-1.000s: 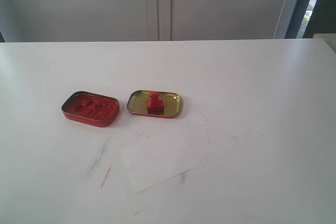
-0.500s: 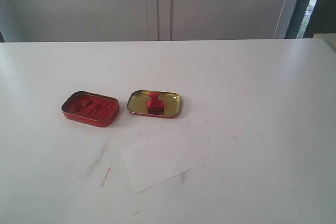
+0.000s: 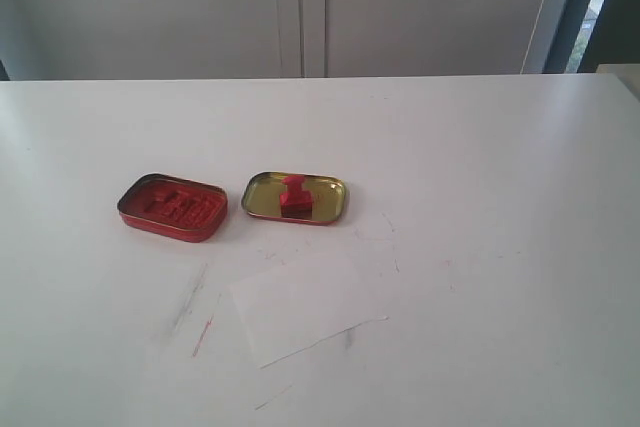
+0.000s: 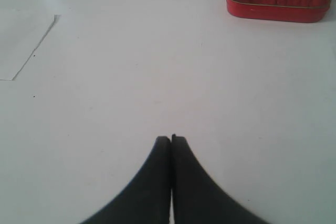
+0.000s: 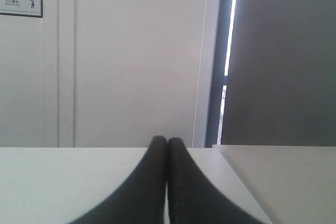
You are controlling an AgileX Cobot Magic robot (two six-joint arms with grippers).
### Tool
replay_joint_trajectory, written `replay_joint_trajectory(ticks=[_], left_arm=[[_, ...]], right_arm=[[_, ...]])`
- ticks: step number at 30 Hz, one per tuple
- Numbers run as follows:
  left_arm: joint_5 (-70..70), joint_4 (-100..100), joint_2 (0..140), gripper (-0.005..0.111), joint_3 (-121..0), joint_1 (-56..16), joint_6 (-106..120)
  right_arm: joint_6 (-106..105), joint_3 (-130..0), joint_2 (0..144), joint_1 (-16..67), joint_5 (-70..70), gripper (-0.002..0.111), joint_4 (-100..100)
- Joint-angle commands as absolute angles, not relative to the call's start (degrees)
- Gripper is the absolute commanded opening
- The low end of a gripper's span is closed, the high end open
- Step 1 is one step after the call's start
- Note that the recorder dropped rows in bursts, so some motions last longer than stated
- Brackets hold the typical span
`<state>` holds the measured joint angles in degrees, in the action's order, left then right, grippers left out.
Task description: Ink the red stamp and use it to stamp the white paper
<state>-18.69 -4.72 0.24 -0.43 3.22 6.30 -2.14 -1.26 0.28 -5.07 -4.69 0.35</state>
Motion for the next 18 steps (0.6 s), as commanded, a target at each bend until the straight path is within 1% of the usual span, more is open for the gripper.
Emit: replay_joint_trajectory(ticks=[1, 7, 13, 18], left_arm=[[-19.3, -4.9, 0.0, 0.000, 0.0, 3.3, 6.3], [-19.3, -4.9, 0.0, 0.000, 0.0, 3.3, 6.3], [-19.3, -4.9, 0.0, 0.000, 0.0, 3.3, 6.3], [-19.3, -4.9, 0.0, 0.000, 0.0, 3.3, 6.3]], right_arm=[[-2.6, -5.4, 0.0, -5.0, -2.6, 0.000, 0.4], [-2.6, -11.4, 2.0, -5.0, 1.1, 0.000, 0.4], [-2.6, -17.9, 10.9, -5.0, 3.8, 0.000, 0.4], [-2.6, -25.2, 21.1, -5.0, 8.4, 0.000, 0.4]])
